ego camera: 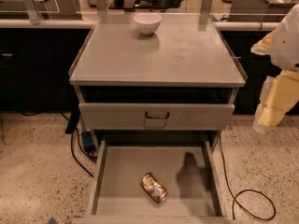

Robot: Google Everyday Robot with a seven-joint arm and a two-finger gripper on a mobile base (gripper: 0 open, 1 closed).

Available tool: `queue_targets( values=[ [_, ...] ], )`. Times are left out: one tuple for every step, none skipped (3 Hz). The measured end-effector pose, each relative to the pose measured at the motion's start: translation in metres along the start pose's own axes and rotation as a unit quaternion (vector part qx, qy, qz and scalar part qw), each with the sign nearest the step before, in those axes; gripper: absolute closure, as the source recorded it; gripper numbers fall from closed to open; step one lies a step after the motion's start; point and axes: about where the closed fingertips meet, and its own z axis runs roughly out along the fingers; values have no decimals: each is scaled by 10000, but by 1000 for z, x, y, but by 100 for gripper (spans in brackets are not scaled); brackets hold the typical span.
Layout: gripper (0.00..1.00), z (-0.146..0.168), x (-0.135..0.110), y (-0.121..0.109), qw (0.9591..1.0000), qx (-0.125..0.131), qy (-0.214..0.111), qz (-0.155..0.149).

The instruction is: Pick orange can from middle drawer and place on counter

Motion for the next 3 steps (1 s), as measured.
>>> queue_targets(
  values=[
    [0, 5, -1, 1, 10000, 60, 10, 24],
    [0, 39, -2, 10, 9997, 22, 33, 225],
    [0, 106, -2, 35, 9984, -396, 124, 394]
  ],
)
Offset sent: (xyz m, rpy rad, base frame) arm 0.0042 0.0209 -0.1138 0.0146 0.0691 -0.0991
